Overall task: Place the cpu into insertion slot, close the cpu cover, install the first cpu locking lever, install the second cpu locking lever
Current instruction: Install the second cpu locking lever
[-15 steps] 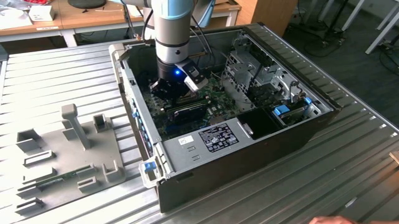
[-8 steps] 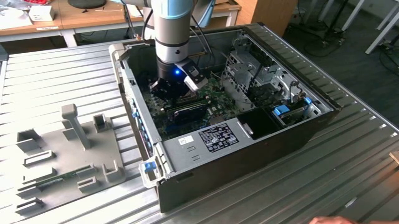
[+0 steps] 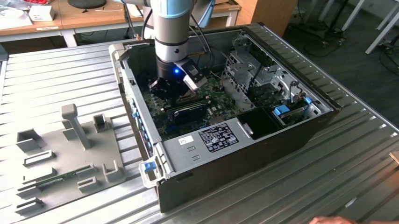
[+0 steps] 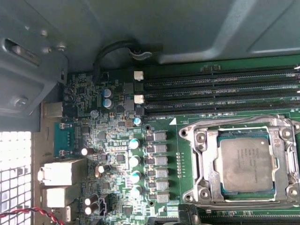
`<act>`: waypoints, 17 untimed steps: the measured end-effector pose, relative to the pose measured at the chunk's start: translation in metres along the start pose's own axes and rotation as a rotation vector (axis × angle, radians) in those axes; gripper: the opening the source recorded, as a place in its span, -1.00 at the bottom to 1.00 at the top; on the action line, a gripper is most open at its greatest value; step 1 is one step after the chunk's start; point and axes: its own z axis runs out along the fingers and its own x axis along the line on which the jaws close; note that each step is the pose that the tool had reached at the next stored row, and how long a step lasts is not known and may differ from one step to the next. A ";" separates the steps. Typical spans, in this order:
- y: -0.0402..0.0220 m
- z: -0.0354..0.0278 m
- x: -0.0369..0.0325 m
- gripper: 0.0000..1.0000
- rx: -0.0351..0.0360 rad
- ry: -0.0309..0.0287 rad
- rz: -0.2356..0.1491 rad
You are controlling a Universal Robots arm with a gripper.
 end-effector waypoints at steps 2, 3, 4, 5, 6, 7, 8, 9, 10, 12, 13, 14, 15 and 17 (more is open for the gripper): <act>0.0008 0.0000 0.0001 -0.79 0.0001 0.0001 0.000; 0.0013 0.0000 0.0001 -0.79 0.0000 0.0001 0.000; 0.0017 0.0001 0.0001 -0.79 -0.0006 -0.0002 0.000; 0.0021 0.0001 0.0001 -0.79 -0.0005 -0.0001 0.000; 0.0024 0.0001 0.0002 -0.79 -0.0003 -0.0001 0.000; 0.0027 0.0001 0.0002 -0.79 -0.0002 0.0000 0.000; 0.0030 0.0001 0.0003 -0.79 -0.0002 0.0000 0.000; 0.0034 0.0001 0.0003 -0.79 -0.0003 -0.0001 0.000; 0.0038 0.0001 0.0004 -0.79 -0.0003 -0.0001 0.000; 0.0042 0.0001 0.0005 -0.79 -0.0003 0.0000 0.000; 0.0042 0.0001 0.0005 -0.79 -0.0003 -0.0001 0.000; 0.0042 0.0001 0.0005 -0.79 -0.0002 0.0000 0.000; 0.0042 0.0001 0.0005 -0.79 -0.0001 -0.0001 0.000; 0.0042 0.0001 0.0005 -0.79 0.0001 0.0000 0.000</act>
